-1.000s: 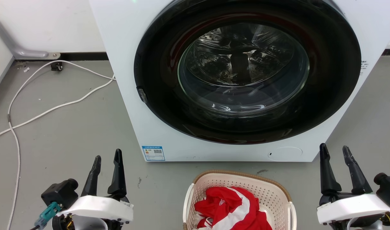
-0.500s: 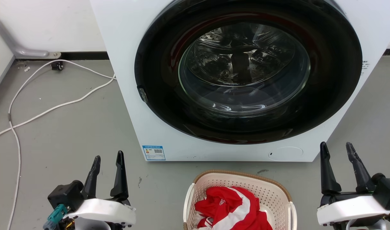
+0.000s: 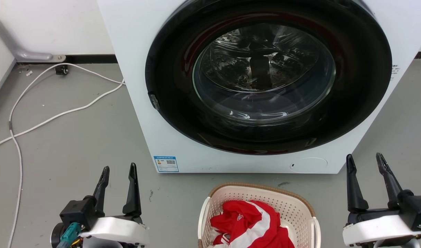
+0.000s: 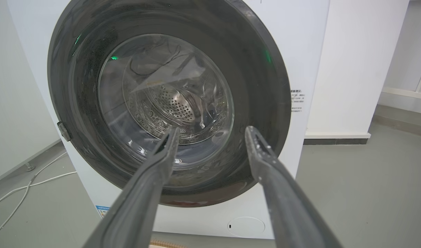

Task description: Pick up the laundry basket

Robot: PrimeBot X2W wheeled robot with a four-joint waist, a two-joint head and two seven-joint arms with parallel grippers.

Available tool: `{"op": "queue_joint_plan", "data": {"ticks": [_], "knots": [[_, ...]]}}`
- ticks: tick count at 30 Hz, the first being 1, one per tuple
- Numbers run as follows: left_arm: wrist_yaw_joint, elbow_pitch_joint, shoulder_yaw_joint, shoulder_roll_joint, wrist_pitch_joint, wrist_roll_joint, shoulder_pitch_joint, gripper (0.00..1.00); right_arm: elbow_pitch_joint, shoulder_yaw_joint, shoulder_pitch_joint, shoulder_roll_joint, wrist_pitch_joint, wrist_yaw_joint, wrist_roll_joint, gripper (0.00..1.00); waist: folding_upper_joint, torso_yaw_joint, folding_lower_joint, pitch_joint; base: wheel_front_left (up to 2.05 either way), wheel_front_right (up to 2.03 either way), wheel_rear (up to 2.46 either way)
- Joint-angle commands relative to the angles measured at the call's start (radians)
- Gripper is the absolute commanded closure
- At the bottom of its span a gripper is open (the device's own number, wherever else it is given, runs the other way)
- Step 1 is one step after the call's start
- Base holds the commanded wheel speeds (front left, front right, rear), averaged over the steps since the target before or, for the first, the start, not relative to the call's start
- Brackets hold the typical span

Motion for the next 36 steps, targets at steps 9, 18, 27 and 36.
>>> {"op": "queue_joint_plan", "data": {"ticks": [9,18,27,36], "knots": [[0.011,-0.007,-0.007,0.004,-0.023,0.076,0.014,0.00,-0.014,-0.004,0.015,-0.005,-0.024,0.000,-0.070,0.00,0.0000,0.003,0.0000,0.002,0.00,0.00,0.00],[0.017,-0.008,-0.013,0.004,-0.040,0.134,0.020,0.00,-0.021,-0.004,0.025,-0.006,-0.039,0.000,-0.112,0.00,0.0000,0.006,0.0000,0.003,0.00,0.00,0.00],[0.021,-0.004,-0.017,0.004,-0.045,0.147,0.024,0.00,-0.017,-0.009,0.023,-0.006,-0.046,0.000,-0.110,0.00,0.0000,0.007,0.0000,0.003,0.00,0.00,0.00],[0.022,0.006,-0.019,0.004,-0.044,0.142,0.028,0.00,-0.009,-0.010,0.017,-0.006,-0.046,0.000,-0.096,0.00,0.0000,0.004,0.0000,0.002,0.00,0.00,0.00]]}}
